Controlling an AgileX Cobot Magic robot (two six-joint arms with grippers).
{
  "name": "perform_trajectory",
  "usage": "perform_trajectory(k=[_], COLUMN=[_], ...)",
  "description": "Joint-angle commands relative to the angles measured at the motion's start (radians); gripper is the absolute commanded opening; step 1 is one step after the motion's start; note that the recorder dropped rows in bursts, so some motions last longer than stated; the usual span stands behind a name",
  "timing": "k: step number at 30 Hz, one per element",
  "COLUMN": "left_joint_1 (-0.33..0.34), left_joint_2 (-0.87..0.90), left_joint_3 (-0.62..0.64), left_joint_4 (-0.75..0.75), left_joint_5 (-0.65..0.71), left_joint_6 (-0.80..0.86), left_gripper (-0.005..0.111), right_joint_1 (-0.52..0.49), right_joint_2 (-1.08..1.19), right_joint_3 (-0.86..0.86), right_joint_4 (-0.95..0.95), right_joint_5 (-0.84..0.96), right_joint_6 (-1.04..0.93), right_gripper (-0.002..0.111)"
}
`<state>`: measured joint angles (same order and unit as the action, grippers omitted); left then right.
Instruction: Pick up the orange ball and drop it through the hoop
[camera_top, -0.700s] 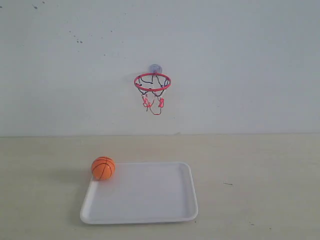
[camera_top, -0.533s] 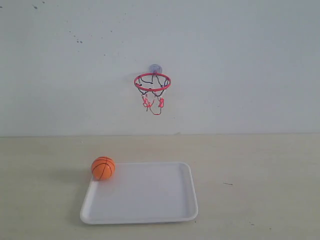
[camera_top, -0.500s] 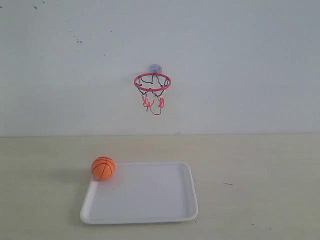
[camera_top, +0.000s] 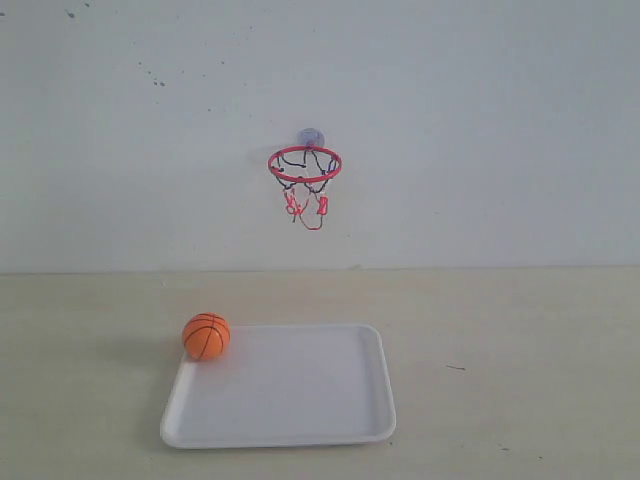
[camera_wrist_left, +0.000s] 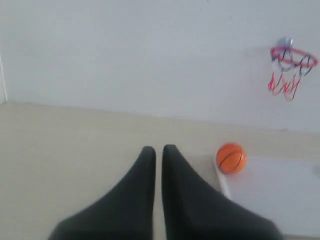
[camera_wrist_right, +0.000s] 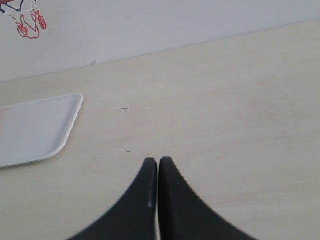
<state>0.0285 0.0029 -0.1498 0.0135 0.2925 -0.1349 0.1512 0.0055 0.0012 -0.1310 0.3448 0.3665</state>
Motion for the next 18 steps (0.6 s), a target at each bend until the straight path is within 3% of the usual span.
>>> perform_trajectory(k=[1, 5, 9, 11, 14, 18], left_joint_1=[-0.002, -0.002, -0.002, -0.002, -0.002, -0.002], left_joint_2=[-0.003, -0.003, 0.000, 0.076, 0.249, 0.548], left_joint_3=[-0.150, -0.226, -0.226, -0.231, -0.292, -0.446], left_joint_4=[-0.070, -0.103, -0.112, -0.112, -0.112, -0.110], left_joint_5=[-0.023, -0.094, -0.352, -0.409, -0.359, -0.134], left_joint_6=[-0.009, -0.005, -0.027, -0.098, -0.187, -0.192], left_gripper=[0.004, 0.004, 0.004, 0.004, 0.004, 0.004], right_joint_1=[-0.003, -0.003, -0.003, -0.003, -0.003, -0.003], right_joint_2=[-0.005, -0.005, -0.005, -0.005, -0.005, -0.005], right_joint_3=[-0.001, -0.001, -0.001, -0.001, -0.001, -0.001], right_joint_4=[-0.008, -0.008, -0.008, -0.008, -0.008, -0.008], right_joint_5=[-0.010, -0.010, -0.010, -0.010, -0.010, -0.010], right_joint_6=[-0.008, -0.008, -0.008, -0.008, -0.008, -0.008], right_gripper=[0.000, 0.000, 0.000, 0.000, 0.000, 0.000])
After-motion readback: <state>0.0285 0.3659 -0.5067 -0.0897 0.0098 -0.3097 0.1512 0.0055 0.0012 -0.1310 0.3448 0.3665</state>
